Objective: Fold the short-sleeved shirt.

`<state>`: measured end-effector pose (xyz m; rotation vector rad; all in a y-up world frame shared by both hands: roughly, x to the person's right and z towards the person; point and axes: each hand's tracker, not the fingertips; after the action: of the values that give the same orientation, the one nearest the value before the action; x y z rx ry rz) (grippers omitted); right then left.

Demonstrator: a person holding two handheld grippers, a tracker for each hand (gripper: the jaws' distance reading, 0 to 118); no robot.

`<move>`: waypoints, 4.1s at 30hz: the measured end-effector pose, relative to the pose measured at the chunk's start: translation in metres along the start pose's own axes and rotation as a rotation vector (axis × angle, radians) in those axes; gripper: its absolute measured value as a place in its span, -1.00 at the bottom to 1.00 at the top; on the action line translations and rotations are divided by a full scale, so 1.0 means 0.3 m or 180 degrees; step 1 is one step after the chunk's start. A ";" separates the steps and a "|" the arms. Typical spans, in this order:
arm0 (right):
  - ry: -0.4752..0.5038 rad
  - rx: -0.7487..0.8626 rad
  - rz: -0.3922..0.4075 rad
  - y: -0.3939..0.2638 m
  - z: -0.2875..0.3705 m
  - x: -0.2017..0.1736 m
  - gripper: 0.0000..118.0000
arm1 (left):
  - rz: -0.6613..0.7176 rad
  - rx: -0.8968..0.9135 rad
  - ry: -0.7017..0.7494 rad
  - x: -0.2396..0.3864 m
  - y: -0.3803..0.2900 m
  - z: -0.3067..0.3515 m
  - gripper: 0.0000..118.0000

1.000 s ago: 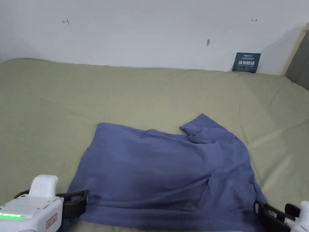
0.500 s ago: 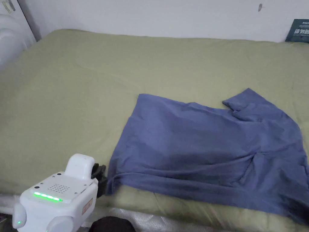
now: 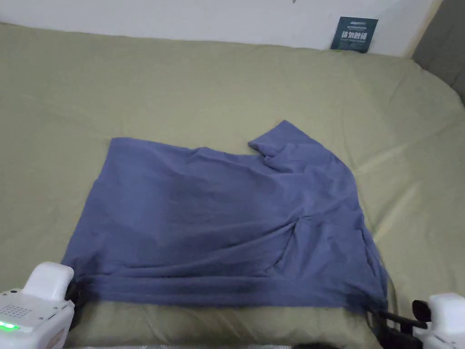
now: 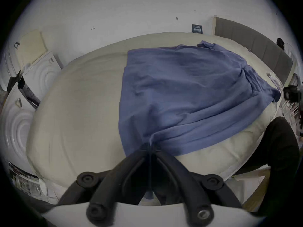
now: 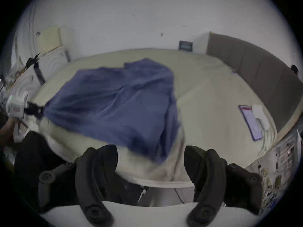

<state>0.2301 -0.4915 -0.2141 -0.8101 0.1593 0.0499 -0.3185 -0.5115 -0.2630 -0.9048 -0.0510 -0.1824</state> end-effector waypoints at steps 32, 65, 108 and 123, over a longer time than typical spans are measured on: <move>-0.0188 0.0703 -0.0523 0.553 -0.354 0.060 0.51 | 0.0262 0.0091 0.0019 -0.098 0.539 -0.199 0.99; -0.0545 0.0142 -0.0306 0.320 -0.346 0.132 0.56 | 0.0059 -0.0097 0.0398 -0.022 0.332 -0.283 -1.00; 0.0069 0.1318 -0.0056 0.398 -0.059 -0.238 -0.96 | 0.0442 0.0924 0.0277 -0.061 0.382 0.025 -1.00; -0.0431 0.0570 -0.0281 0.565 -0.350 0.005 -0.96 | 0.0050 -0.0292 0.0254 -0.124 0.765 -0.657 -0.17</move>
<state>0.2007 -0.4507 -0.4071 -0.6319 -0.0002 0.0069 -0.3205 -0.5229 -0.5676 -0.9884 0.0388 -0.2074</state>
